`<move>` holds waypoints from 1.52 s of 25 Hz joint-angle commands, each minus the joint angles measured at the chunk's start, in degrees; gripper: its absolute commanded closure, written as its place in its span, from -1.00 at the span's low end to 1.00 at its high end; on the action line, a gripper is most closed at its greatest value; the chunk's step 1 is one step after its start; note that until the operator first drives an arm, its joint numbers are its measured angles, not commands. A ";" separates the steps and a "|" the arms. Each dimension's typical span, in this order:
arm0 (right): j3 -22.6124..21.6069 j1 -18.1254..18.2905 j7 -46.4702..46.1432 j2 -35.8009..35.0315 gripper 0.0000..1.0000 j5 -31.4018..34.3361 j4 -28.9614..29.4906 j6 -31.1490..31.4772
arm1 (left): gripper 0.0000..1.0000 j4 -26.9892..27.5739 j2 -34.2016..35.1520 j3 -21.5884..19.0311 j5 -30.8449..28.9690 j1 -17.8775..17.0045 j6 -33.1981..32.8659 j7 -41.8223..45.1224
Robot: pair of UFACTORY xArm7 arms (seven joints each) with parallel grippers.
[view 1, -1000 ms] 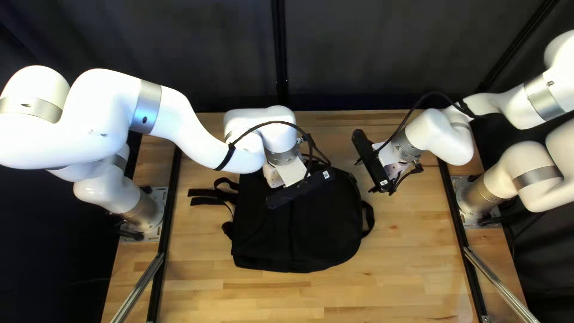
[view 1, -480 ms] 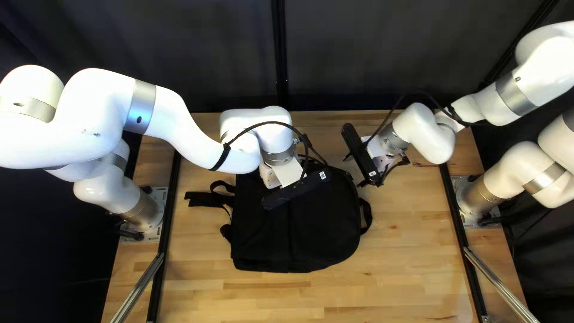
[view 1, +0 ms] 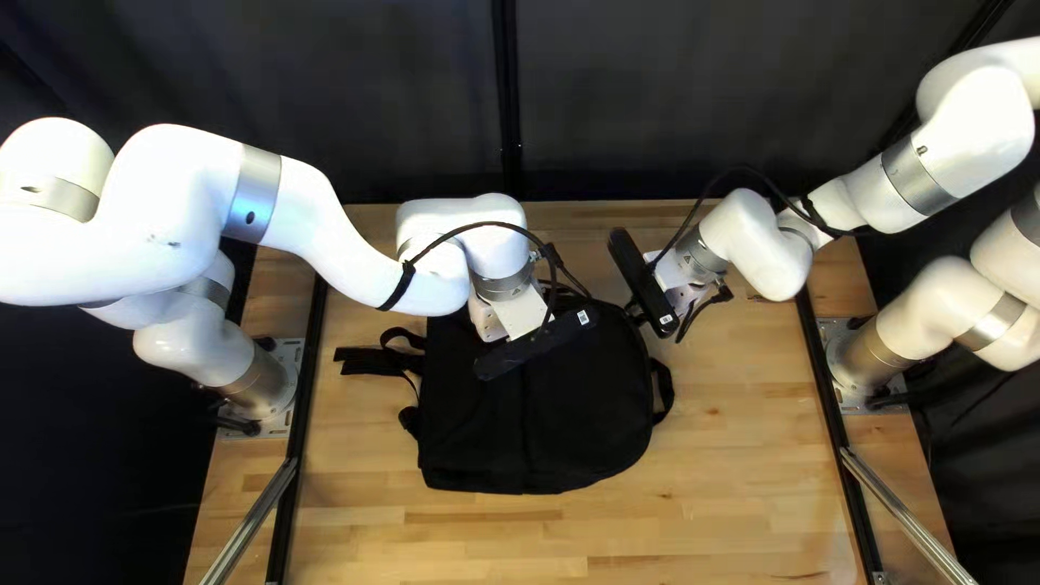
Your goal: Remove a lunch box from a kids backpack
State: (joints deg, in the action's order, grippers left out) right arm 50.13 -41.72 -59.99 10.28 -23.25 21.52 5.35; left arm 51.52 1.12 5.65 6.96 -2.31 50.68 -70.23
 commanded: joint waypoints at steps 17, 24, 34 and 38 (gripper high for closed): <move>-24.50 18.10 21.59 2.82 1.00 16.93 -2.03 6.39 | 1.00 0.04 -0.22 -0.06 -0.72 0.01 -0.44 2.06; -27.38 18.84 25.07 2.88 1.00 18.75 -1.13 8.16 | 1.00 -0.50 0.15 -0.14 -1.11 -0.03 -0.72 3.62; -31.70 20.71 30.45 4.14 1.00 22.00 -2.19 9.31 | 1.00 -3.48 2.02 0.22 -1.30 0.54 -3.22 8.53; -32.94 20.27 32.10 4.09 1.00 21.93 -2.28 9.56 | 1.00 -3.42 2.35 0.39 -1.52 0.80 -3.26 9.68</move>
State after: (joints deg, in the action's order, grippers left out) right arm 17.93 -21.21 -28.82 14.38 -1.33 19.18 14.61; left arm 48.13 3.27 5.95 5.56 -1.65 47.48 -61.11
